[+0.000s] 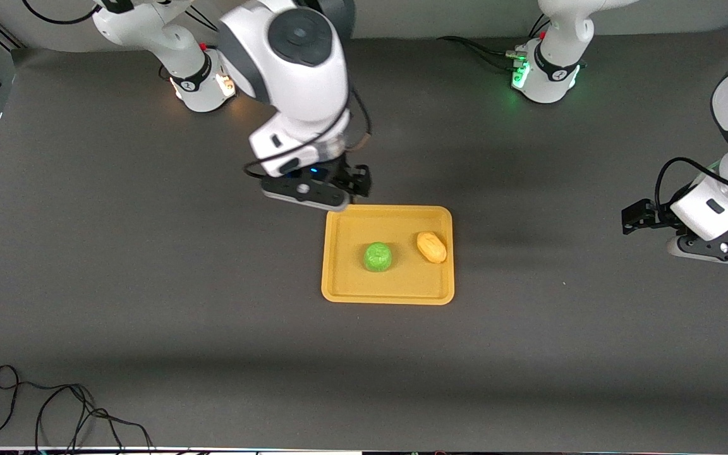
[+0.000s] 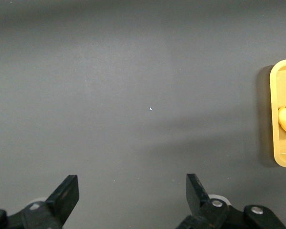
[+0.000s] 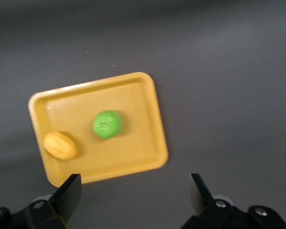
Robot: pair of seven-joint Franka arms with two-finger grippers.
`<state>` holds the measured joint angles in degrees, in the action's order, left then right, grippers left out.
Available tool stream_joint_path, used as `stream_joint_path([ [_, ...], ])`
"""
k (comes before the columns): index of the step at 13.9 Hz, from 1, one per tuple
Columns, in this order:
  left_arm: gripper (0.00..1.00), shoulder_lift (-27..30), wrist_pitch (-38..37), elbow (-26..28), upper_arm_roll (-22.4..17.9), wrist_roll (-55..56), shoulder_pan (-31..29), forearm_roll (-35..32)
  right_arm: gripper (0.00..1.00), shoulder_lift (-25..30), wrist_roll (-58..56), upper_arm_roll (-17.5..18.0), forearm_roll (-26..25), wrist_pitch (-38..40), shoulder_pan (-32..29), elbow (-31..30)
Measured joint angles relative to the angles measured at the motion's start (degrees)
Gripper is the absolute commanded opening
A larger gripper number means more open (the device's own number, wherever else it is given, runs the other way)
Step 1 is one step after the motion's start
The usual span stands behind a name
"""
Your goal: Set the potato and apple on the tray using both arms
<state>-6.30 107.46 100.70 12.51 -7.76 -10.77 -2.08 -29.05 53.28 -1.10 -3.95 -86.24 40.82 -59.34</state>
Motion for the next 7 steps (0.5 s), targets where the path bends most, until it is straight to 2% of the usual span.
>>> stream_joint_path([
  [3, 1.0, 0.0, 0.0, 0.0, 0.0, 0.0, 0.0, 0.0, 1.0, 5.8, -10.4, -0.1, 1.1, 3.8, -7.1, -4.6],
  [7, 1.0, 0.0, 0.0, 0.0, 0.0, 0.0, 0.0, 0.0, 1.0, 16.2, -28.1, 0.1, 4.3, 3.8, -22.4, -16.3],
])
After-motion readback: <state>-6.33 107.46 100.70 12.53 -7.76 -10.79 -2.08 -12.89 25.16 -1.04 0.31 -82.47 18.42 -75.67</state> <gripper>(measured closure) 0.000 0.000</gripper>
